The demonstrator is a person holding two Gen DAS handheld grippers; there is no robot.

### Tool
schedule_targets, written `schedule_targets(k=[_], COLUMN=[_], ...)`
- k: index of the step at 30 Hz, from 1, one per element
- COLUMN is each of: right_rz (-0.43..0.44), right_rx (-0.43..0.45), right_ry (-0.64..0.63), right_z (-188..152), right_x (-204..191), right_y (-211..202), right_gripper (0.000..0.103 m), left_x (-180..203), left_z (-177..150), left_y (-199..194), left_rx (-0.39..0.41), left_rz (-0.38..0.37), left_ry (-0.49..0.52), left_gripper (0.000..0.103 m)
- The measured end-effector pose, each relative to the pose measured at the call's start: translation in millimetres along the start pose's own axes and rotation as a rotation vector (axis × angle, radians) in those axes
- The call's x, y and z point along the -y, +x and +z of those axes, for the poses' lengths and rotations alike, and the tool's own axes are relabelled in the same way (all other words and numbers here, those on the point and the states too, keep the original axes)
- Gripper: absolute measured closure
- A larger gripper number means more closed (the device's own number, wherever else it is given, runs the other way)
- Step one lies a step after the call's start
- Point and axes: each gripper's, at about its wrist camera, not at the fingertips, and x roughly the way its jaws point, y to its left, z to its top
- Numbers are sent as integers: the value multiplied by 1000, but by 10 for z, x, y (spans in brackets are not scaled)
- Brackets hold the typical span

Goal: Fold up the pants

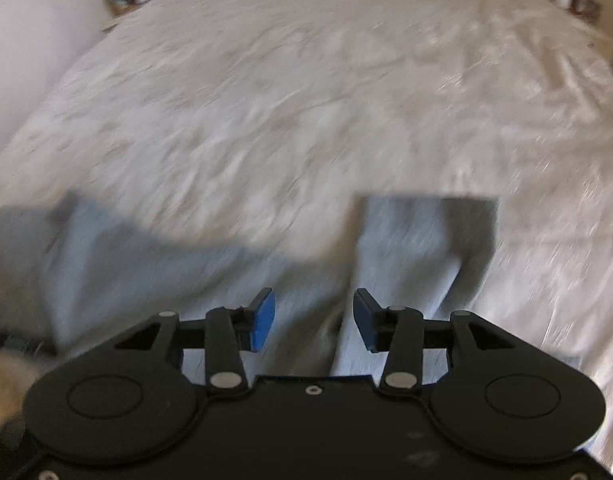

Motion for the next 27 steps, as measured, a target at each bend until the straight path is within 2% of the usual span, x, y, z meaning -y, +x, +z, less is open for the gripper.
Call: schedule_targets(k=[3, 5, 9, 10, 11, 12, 13, 15, 18, 20, 22, 24, 26, 27], right_rz=[-106, -183, -344, -376, -389, -389, -372, -331, -309, -296, -309, -313, -316, -328], right_rx=[-7, -45, -151, -165, -173, -179, -180, -122, 30, 117, 164, 159, 108, 56], right_ry=[26, 28, -3, -17, -26, -26, -8, 61, 191, 312, 434, 524, 600, 627], right_z=[231, 341, 345, 320, 303, 320, 346, 443, 505, 418, 182, -133, -531, -747], right_x=[-56, -103, -160, -169, -163, -140, -82, 41, 396, 699, 1001, 1207, 1335, 1369], right_y=[328, 615, 1059, 1121, 1125, 1121, 1068, 833, 171, -324, -746, -961, -994, -924], right_gripper=[46, 46, 50, 55, 77, 94, 100, 100, 100, 100, 100, 100, 100, 100], left_x=[-14, -5, -31, -42, -20, -26, -68, -134, -102, -120, -134, -132, -98, -66], left_z=[10, -23, -43, -19, -28, -181, -229, -209, -196, -178, -232, -319, -387, -425], left_y=[22, 47, 48, 44, 55, 11, -35, -126, -419, -602, -729, -756, -647, -548], left_rx=[0, 3, 5, 4, 5, 12, 22, 68, 156, 202, 235, 235, 198, 172], left_rz=[0, 0, -1, -5, -8, -9, -8, 11, 42, 41, 33, 8, 18, 39], left_ry=[1, -3, -11, -15, -15, -13, -7, 22, 77, 103, 126, 162, 199, 218], left_gripper=[96, 96, 96, 96, 96, 96, 96, 96, 96, 96, 96, 96, 96, 96])
